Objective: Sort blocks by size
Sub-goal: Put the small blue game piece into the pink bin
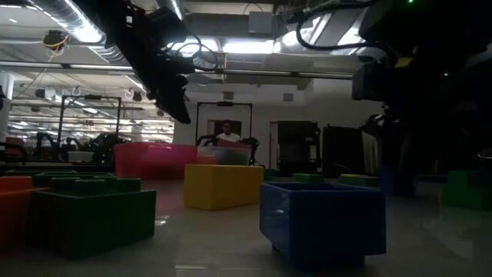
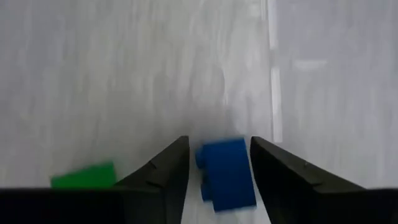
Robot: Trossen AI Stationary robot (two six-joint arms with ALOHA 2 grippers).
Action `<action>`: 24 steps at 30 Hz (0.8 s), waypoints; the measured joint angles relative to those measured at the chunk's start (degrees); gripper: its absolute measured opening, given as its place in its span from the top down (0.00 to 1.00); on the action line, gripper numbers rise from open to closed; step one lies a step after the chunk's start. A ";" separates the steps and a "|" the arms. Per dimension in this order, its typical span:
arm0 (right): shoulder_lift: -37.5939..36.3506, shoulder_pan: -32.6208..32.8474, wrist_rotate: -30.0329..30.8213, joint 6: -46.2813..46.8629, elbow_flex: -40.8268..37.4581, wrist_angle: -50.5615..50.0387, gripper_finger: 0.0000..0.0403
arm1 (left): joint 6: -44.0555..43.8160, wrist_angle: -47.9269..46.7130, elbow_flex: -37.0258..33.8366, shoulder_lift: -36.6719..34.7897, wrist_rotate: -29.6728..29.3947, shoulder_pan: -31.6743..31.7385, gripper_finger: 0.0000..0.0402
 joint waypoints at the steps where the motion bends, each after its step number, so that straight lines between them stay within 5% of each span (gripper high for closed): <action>1: 0.00 0.00 0.00 0.09 0.00 -0.90 0.59 | -0.16 0.02 -0.02 0.00 0.46 0.00 0.64; 9: 2.54 0.00 0.74 -2.71 0.04 7.32 0.78 | -3.71 -1.07 0.00 0.00 5.19 -0.38 0.64; 19: 14.48 -8.31 3.06 -19.71 0.91 50.26 0.78 | -6.17 -7.33 0.00 -3.76 5.45 -7.85 0.64; 24: 22.55 -15.88 0.59 -22.20 9.22 59.48 0.76 | -11.74 -9.00 0.00 -7.63 5.44 -13.23 0.64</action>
